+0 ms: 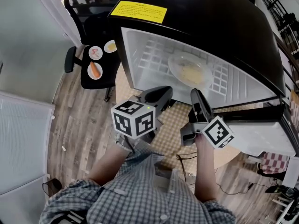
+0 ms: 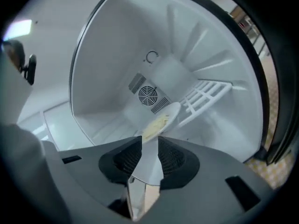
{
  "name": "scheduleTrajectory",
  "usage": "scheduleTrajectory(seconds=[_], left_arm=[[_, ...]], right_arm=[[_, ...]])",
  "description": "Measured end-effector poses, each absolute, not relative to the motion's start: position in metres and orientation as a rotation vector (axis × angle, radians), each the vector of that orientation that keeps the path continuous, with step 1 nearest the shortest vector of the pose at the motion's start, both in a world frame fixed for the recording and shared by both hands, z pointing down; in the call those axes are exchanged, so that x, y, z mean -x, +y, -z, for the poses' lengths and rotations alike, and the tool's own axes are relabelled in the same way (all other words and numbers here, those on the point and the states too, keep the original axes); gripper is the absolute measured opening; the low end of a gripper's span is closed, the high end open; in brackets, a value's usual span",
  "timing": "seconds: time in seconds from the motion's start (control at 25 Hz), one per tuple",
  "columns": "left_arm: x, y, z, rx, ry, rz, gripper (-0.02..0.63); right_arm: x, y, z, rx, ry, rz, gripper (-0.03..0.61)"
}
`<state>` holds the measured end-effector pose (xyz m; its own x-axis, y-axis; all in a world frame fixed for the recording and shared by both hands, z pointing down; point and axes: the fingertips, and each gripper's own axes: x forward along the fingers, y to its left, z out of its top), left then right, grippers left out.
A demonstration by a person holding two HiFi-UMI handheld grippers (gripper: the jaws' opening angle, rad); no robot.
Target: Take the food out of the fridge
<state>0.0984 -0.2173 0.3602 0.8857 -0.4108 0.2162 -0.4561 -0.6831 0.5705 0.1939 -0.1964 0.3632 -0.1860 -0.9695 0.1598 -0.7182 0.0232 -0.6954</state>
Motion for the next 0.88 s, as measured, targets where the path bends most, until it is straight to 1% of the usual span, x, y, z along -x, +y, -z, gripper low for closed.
scheduleTrajectory(seconds=[0.16, 0.44, 0.48, 0.64, 0.8, 0.88], left_arm=[[-0.104, -0.220, -0.360, -2.354, -0.587, -0.045, 0.006], [-0.110, -0.228, -0.359, -2.227, -0.543, 0.050, 0.008], [-0.110, -0.230, -0.359, -2.211, -0.540, 0.065, 0.011], [-0.112, -0.234, -0.358, -2.181, -0.532, 0.096, 0.057], [-0.116, -0.236, -0.358, -2.156, -0.516, 0.119, 0.063], [-0.117, -0.236, -0.357, -2.142, -0.505, 0.131, 0.067]], right_arm=[[-0.203, -0.197, -0.368, 1.598, 1.739, 1.064, 0.074], [-0.206, -0.203, -0.369, 1.484, 1.596, 1.109, 0.078], [-0.207, -0.203, -0.370, 1.486, 1.585, 1.110, 0.078], [-0.212, -0.205, -0.374, 1.484, 1.540, 1.118, 0.078], [-0.213, -0.207, -0.374, 1.467, 1.521, 1.126, 0.077], [-0.213, -0.207, -0.373, 1.454, 1.516, 1.130, 0.065]])
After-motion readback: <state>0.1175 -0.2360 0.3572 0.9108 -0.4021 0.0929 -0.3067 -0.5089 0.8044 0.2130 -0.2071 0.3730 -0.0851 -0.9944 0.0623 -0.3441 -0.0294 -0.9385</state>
